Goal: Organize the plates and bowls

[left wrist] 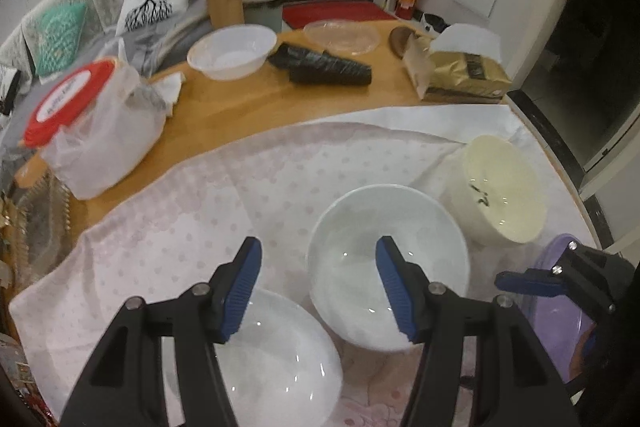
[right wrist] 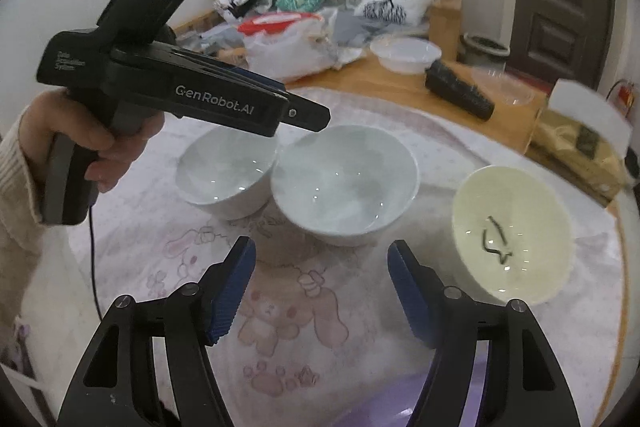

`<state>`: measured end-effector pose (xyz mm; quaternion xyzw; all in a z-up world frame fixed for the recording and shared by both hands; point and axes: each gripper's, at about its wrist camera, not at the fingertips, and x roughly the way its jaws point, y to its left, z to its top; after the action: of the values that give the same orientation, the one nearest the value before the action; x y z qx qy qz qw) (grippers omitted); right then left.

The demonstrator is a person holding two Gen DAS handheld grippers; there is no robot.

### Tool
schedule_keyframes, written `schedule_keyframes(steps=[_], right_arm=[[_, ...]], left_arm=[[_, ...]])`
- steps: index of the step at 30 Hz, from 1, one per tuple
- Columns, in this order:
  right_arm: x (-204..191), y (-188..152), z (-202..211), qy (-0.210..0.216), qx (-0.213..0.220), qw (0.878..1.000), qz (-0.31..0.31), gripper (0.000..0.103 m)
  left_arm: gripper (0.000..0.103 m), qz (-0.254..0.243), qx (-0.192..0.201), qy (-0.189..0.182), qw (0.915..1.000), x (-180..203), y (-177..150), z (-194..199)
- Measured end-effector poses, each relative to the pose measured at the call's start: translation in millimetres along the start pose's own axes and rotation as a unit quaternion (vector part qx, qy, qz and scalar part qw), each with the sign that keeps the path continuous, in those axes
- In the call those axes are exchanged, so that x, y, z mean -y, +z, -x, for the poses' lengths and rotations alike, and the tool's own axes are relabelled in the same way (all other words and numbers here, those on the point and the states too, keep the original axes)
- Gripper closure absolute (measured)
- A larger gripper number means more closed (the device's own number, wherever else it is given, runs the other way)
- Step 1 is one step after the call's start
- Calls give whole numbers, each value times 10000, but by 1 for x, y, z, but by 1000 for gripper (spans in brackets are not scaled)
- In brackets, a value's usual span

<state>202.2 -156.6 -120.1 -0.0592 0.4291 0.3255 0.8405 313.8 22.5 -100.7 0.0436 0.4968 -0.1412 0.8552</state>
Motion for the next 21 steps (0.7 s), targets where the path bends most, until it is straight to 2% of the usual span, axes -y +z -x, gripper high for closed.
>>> schedule_keyframes(steps=[2, 7, 12, 16, 21], right_arm=[[1, 2, -10, -36, -110, 9999, -15, 38], [0, 7, -30, -239, -222, 9994, 106, 30], [3, 11, -46, -254, -302, 9992, 113, 25], [3, 13, -55, -403, -341, 9984, 193, 24], [0, 11, -55, -466, -348, 9980, 246, 25]], left_arm=[[51, 36, -31, -42, 10000, -2, 1, -9], [71, 49, -236, -27, 9997, -5, 2, -29], [86, 30, -284, -43, 9996, -3, 2, -38], [91, -74, -284, 73, 9995, 2, 2, -41], [91, -49, -294, 15, 9996, 0, 1, -40]])
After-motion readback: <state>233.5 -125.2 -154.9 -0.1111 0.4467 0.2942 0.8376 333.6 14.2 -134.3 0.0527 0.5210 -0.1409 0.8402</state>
